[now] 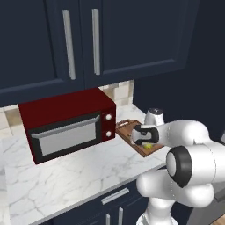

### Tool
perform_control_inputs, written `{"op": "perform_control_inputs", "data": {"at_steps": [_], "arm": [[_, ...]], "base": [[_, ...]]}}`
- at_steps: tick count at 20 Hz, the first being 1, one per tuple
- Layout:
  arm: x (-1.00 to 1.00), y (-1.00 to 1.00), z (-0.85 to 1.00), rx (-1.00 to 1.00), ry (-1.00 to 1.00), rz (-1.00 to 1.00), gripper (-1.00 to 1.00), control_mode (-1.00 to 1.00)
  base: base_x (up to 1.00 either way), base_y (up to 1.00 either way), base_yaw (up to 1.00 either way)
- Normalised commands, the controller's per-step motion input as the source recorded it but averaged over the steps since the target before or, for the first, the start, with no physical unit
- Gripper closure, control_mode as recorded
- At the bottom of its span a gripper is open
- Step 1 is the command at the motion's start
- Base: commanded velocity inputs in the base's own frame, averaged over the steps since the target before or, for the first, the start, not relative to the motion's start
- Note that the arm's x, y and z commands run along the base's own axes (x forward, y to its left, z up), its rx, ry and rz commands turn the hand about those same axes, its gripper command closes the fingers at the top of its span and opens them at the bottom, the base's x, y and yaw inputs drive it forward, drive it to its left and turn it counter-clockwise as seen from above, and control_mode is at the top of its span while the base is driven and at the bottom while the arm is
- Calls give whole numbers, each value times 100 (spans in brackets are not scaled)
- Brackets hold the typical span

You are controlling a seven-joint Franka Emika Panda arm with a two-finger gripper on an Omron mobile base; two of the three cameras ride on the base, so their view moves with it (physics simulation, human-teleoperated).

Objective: Retrieve a lemon from the fridge and place it on the cutting board with the fish.

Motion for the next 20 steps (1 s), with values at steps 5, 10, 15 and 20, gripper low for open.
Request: {"op": "perform_control_inputs", "data": {"at_steps": [5, 10, 15, 20], "arm": [[32, 0, 0, 0, 0, 0, 100, -100], [31, 0, -4, 0, 0, -1, 100, -100], [18, 0, -20, 0, 0, 0, 100, -100], [0, 0, -13, 0, 0, 0, -100, -100]], "base": [[0, 0, 0], [0, 0, 0], [0, 0, 0], [0, 0, 0]]}}
